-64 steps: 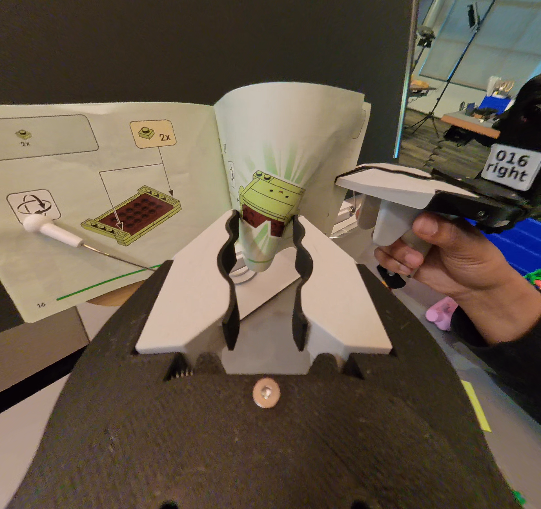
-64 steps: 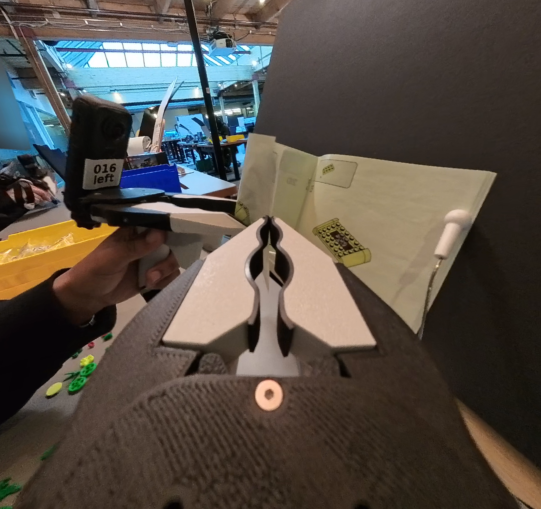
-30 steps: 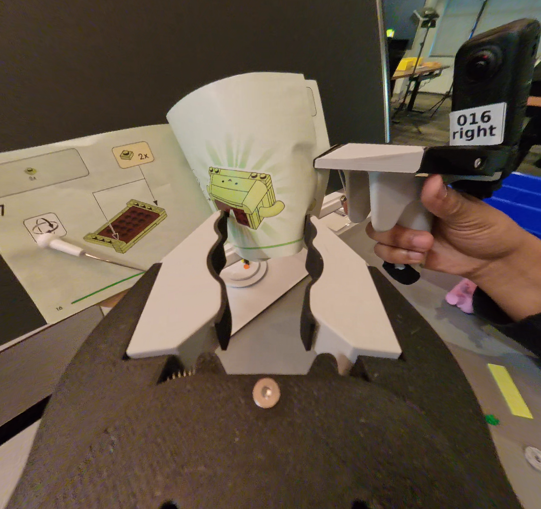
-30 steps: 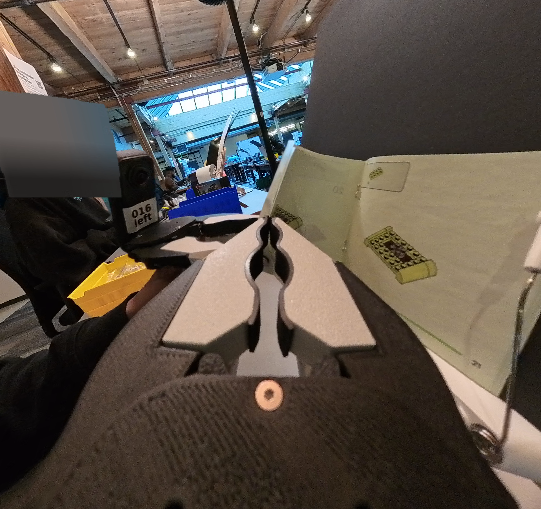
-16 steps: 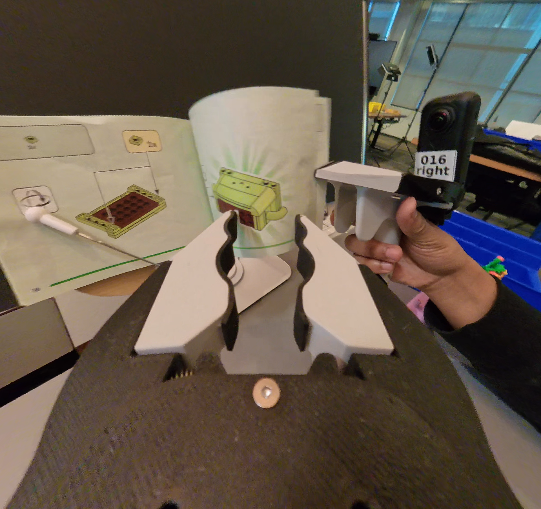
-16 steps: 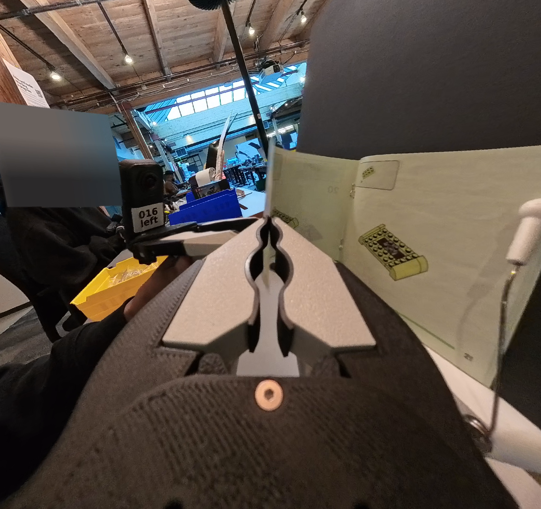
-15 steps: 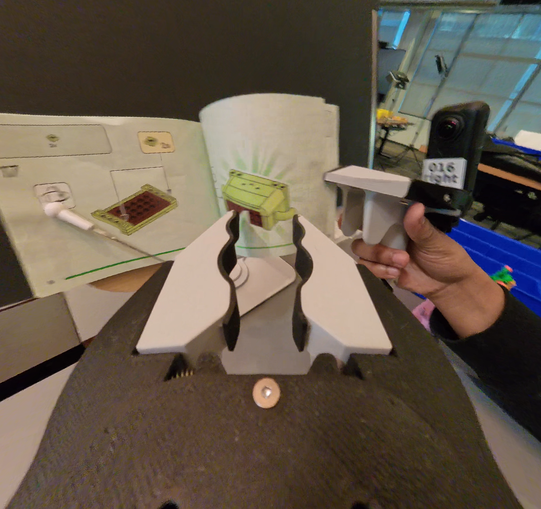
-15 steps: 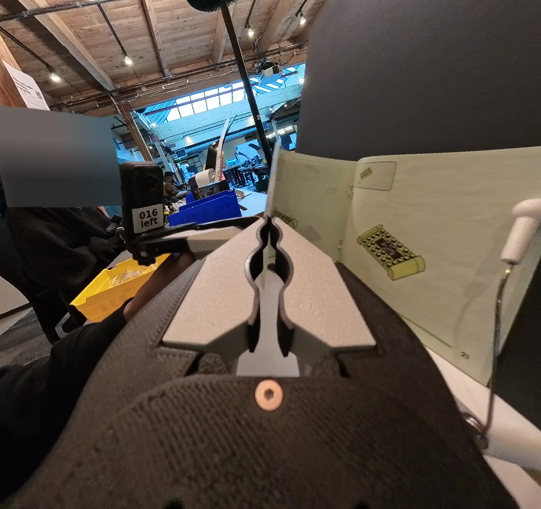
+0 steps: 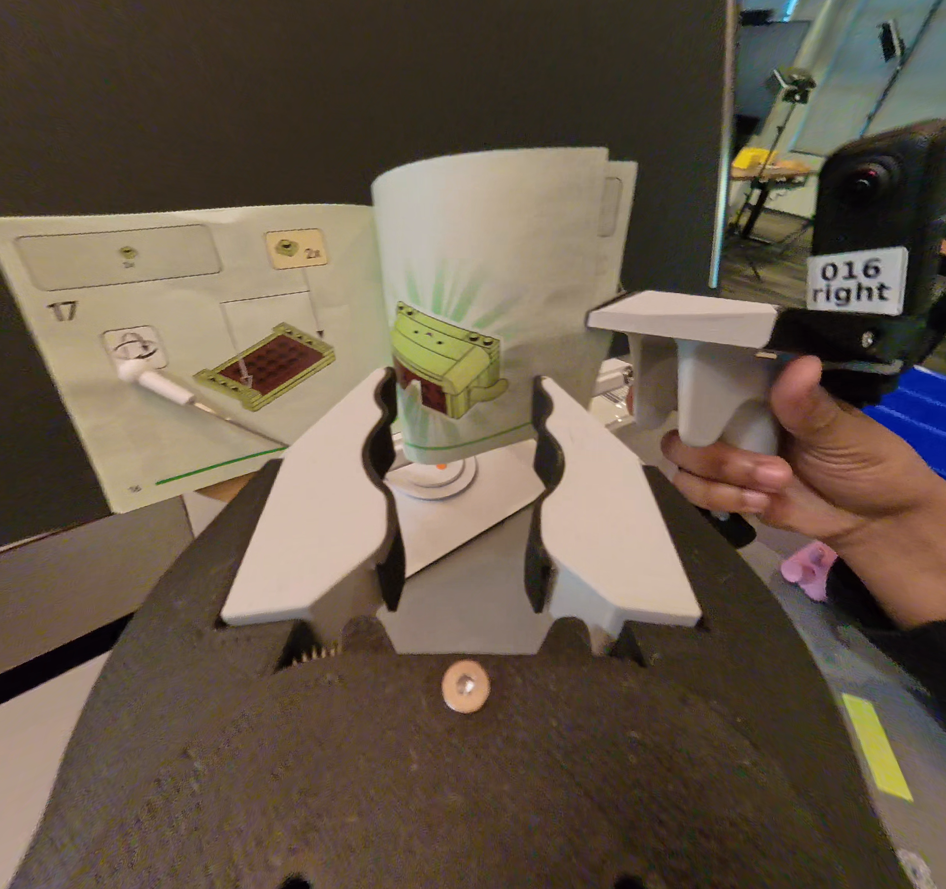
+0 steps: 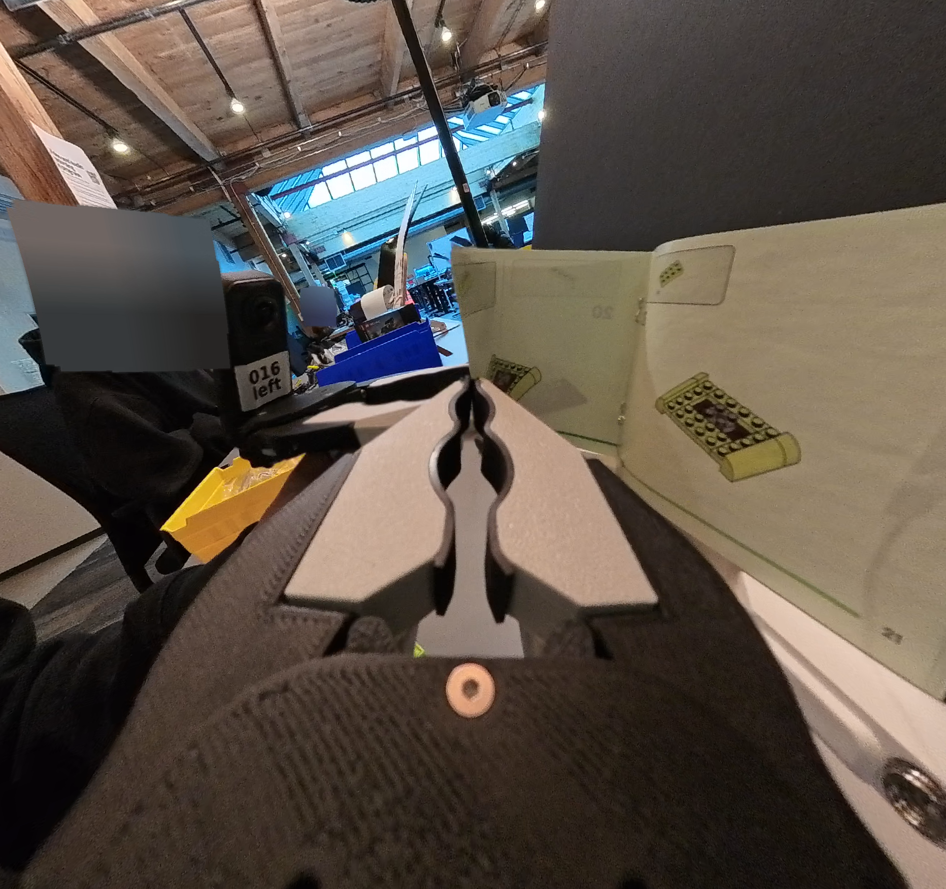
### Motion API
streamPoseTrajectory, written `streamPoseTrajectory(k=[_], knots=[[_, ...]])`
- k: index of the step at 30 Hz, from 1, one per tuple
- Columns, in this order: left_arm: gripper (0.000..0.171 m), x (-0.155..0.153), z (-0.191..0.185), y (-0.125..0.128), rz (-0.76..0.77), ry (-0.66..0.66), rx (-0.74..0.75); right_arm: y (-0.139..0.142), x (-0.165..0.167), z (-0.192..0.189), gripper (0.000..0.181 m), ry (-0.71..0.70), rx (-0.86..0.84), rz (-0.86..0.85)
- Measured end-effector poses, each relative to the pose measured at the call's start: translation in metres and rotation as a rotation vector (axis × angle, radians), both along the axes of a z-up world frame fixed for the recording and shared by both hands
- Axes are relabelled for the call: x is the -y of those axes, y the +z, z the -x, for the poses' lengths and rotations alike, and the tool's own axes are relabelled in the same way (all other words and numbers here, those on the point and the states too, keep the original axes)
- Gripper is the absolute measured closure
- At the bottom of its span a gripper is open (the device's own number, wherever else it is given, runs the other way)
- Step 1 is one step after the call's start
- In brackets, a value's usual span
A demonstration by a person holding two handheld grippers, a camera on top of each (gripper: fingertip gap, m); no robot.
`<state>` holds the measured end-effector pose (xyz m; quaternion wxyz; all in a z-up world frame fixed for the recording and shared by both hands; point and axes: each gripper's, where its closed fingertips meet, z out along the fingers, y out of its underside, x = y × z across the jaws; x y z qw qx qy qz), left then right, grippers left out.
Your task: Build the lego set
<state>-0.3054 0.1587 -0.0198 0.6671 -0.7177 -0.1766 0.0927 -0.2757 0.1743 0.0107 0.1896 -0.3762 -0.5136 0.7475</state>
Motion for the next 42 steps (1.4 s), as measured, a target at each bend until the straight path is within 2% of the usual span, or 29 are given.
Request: streamPoseTrajectory(k=[5, 12, 14, 15, 16, 18, 23, 32, 35, 38, 40, 42], knots=[[0.137, 0.011, 0.015, 0.0, -0.057, 0.038, 0.078, 0.005, -0.006, -0.003, 0.181, 0.008, -0.022, 0.037], [0.135, 0.009, 0.009, 0.006, -0.088, 0.011, 0.086, 0.006, -0.003, -0.005, 0.181, 0.019, -0.034, 0.031], [0.124, 0.005, 0.0, 0.012, -0.109, -0.036, 0.072, 0.01, 0.0, -0.009, 0.175, 0.049, -0.052, 0.047], [0.112, 0.002, -0.01, 0.017, -0.132, -0.096, 0.06, 0.013, 0.002, -0.011, 0.17, 0.069, -0.059, 0.061], [0.099, -0.002, -0.019, 0.02, -0.14, -0.146, 0.053, 0.015, 0.003, -0.013, 0.169, 0.086, -0.063, 0.075], [0.086, -0.008, -0.026, 0.018, -0.116, -0.177, 0.041, 0.019, 0.004, -0.015, 0.173, 0.094, -0.069, 0.085], [0.096, -0.016, -0.011, 0.008, -0.069, -0.083, 0.046, 0.027, 0.003, -0.019, 0.174, 0.092, -0.091, 0.086], [0.119, -0.015, 0.0, 0.01, -0.096, -0.051, 0.088, 0.02, -0.015, -0.013, 0.181, -0.002, -0.076, 0.038], [0.122, -0.004, 0.016, 0.009, -0.09, 0.041, 0.09, 0.013, -0.028, -0.005, 0.181, -0.081, -0.043, 0.022], [0.113, 0.03, 0.045, 0.015, -0.165, 0.217, 0.139, 0.006, -0.047, 0.004, 0.181, -0.189, -0.001, 0.013], [0.105, 0.06, 0.057, 0.027, -0.279, 0.325, 0.16, 0.0, -0.058, 0.008, 0.181, -0.259, 0.027, -0.015], [0.104, 0.085, 0.048, 0.054, -0.407, 0.359, 0.087, -0.003, -0.063, 0.01, 0.181, -0.293, 0.042, -0.039]])
